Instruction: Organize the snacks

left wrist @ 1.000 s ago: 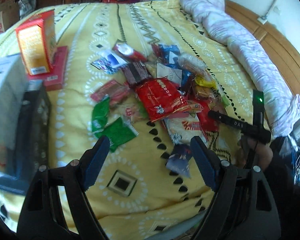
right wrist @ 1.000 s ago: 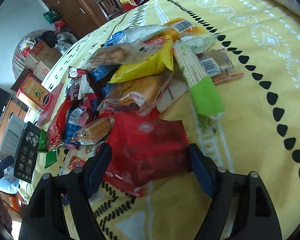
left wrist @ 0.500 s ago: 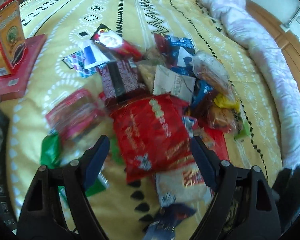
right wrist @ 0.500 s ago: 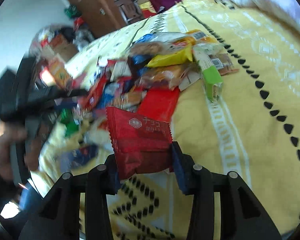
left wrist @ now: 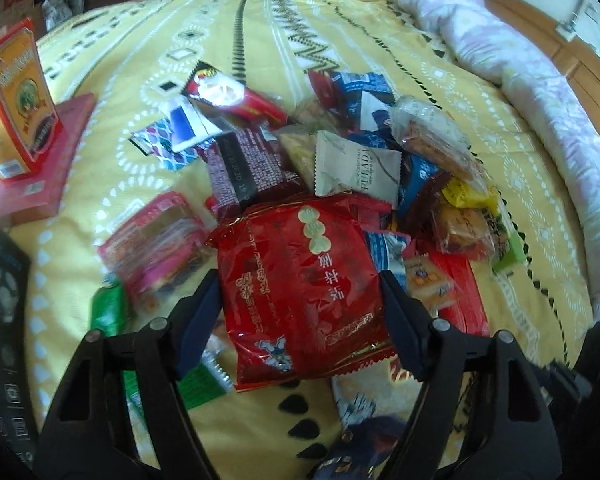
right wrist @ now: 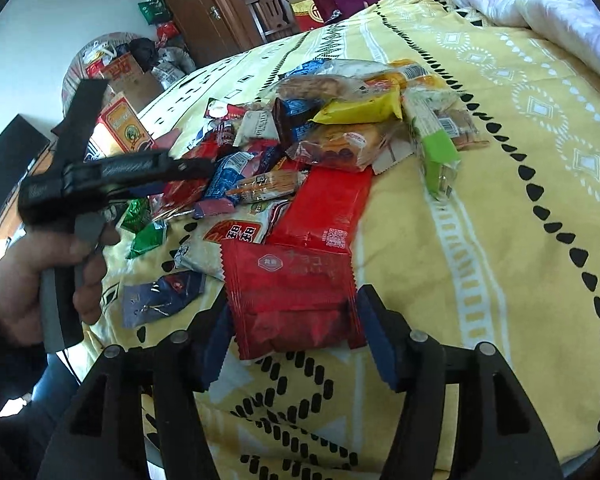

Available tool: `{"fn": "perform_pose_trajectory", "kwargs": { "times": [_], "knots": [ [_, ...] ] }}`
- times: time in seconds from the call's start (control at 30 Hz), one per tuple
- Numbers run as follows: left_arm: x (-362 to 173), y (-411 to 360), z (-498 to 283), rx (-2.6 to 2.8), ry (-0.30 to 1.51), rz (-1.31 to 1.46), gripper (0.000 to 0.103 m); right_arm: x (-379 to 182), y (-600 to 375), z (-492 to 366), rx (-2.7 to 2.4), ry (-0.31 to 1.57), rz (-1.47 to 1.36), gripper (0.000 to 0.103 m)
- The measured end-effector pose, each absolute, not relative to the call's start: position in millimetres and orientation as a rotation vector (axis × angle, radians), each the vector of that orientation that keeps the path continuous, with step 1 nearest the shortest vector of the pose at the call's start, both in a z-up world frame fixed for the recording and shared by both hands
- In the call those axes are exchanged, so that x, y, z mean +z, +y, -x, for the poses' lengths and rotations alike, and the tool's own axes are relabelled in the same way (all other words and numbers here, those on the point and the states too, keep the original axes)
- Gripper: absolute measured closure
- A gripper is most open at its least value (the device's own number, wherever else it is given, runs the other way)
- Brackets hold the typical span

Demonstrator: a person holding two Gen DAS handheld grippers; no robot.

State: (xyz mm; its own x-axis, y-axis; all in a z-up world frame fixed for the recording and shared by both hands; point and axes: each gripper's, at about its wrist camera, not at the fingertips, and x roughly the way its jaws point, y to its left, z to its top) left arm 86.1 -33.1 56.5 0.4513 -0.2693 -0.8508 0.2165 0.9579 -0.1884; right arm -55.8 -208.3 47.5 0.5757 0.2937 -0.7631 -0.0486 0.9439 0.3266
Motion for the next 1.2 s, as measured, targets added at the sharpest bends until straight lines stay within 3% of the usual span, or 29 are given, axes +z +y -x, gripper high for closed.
{"fn": "perform_pose_trajectory", "kwargs": {
  "times": [0.23, 0.53, 0.8, 1.2],
  "knots": [
    [68, -1, -47, -0.341, 1.050, 0.028, 0.026, 52, -197, 68, 0.331, 0.953, -0.336, 0.017],
    [77, 36, -3, -0.316, 1.062, 0.048, 0.026, 54, -209, 78, 0.207, 0.962, -0.316, 0.017],
    [85, 39, 1, -0.355, 1.040, 0.073, 0.026, 50, -207, 33, 0.235, 1.057, -0.067, 0.017],
    [86, 50, 9, -0.376, 1.040, 0.125, 0.026, 59, -168, 63, 0.441, 1.157, -0.204, 0.017]
  ]
}}
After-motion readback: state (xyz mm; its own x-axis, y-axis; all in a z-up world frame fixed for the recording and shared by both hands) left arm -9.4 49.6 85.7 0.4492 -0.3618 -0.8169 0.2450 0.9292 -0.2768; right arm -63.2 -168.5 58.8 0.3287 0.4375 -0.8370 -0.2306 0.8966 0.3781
